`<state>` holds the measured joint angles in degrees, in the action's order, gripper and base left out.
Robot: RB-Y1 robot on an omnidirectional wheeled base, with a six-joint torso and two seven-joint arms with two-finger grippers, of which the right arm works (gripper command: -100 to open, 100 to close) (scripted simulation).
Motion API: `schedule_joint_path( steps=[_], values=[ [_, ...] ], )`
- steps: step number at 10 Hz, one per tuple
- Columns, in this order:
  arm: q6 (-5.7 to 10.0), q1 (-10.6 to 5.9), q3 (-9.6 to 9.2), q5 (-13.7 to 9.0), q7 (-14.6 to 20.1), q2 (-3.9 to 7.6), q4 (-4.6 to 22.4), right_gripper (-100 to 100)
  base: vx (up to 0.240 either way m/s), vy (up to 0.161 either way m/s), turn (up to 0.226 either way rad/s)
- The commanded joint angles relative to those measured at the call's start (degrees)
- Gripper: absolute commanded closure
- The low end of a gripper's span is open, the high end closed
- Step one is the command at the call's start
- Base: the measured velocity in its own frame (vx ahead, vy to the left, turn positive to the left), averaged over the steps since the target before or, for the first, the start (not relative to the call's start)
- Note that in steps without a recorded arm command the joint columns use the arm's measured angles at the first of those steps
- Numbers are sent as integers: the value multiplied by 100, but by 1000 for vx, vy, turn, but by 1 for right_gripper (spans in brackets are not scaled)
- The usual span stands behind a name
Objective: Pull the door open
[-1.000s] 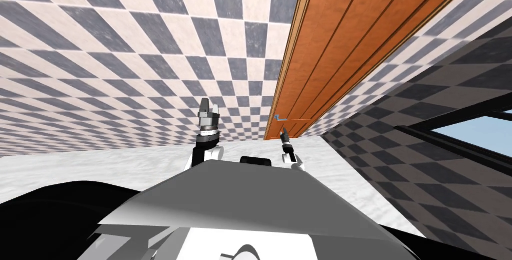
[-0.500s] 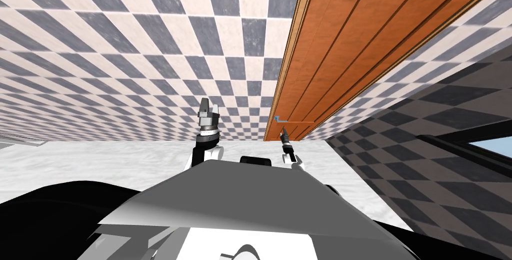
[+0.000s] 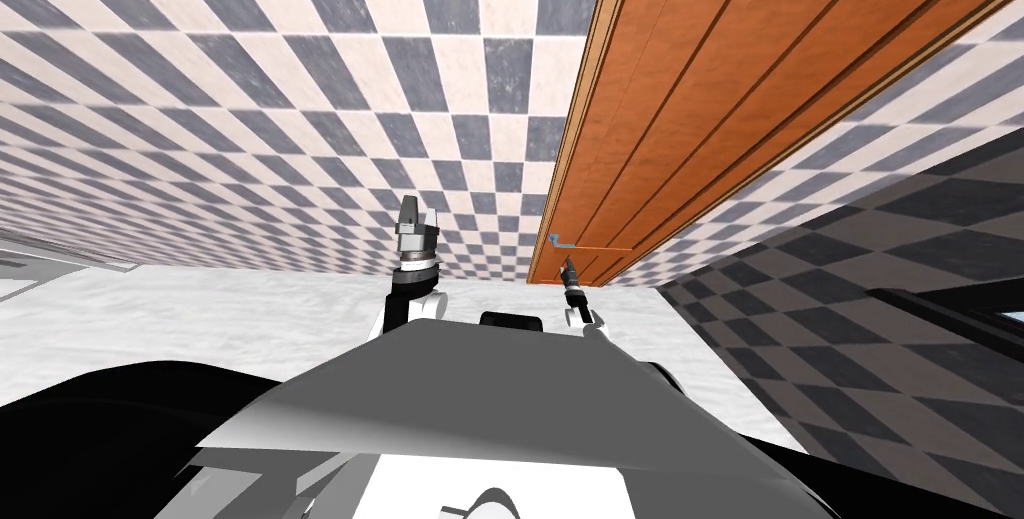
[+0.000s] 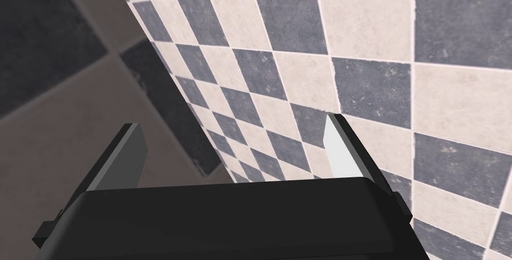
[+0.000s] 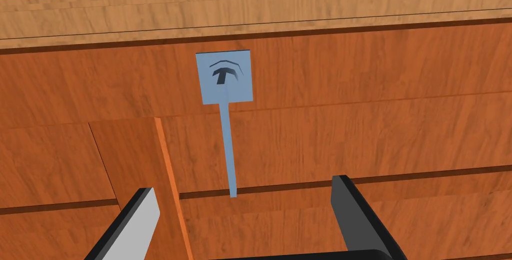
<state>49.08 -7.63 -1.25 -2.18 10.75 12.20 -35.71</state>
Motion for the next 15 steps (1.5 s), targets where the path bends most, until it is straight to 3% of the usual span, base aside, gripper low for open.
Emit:
schedule_joint_path(
  steps=[1, 5, 6, 7, 9, 10, 11, 12, 15],
  values=[
    [62, -82, 2, -6, 13, 9, 174, -100, 20, -61, 18],
    [123, -253, -14, -29, 65, 43, 590, -100, 21, -62, 78],
    [107, -218, -11, -25, 52, 33, 502, -100, 9, -44, 25],
    [162, -168, 49, -67, 106, 118, 550, -100, 107, 44, 171],
    [162, -168, 49, -67, 106, 118, 550, -100, 94, 38, 29],
    [243, -95, 133, -125, 179, 234, 607, -100, 140, 72, 229],
    [243, -95, 133, -125, 179, 234, 607, -100, 160, 63, 100],
    [310, -34, 202, -174, 239, 332, 654, -100, 184, 50, 107],
    [412, 56, 306, -248, 329, 476, 723, -100, 188, 9, 139]
  ],
)
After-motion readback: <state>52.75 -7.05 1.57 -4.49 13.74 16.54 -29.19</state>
